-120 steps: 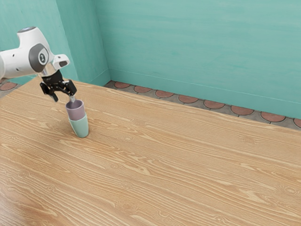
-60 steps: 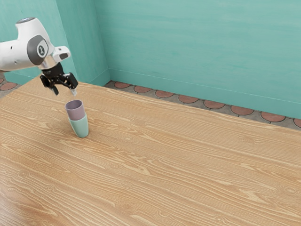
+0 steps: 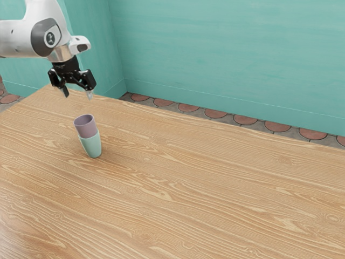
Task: Place the left cup onto the right cup
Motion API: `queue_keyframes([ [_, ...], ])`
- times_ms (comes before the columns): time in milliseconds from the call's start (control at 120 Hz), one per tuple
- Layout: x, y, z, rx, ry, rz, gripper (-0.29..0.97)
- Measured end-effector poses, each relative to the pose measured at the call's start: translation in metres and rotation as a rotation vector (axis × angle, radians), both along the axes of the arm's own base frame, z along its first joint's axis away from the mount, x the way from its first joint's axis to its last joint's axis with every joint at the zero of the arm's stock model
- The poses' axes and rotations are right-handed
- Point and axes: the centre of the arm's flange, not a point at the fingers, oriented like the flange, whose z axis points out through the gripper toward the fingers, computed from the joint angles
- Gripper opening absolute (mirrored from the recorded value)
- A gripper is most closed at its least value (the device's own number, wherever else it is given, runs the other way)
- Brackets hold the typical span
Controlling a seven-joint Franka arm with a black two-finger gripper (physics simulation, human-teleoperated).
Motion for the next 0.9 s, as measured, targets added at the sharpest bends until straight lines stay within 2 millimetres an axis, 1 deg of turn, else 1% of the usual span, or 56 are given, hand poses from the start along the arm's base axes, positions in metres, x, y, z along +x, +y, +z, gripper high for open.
queue_keyframes([
  [275,-0.011,-0.025,0.03,0.062,-0.006,-0.02,0.68],
  [567,-0.021,-0.048,0.052,0.127,-0.019,-0.06,0.68],
  [767,-0.038,-0.059,0.063,0.151,-0.02,-0.078,0.68],
  [900,-0.048,-0.067,0.074,0.154,-0.021,-0.067,0.68],
])
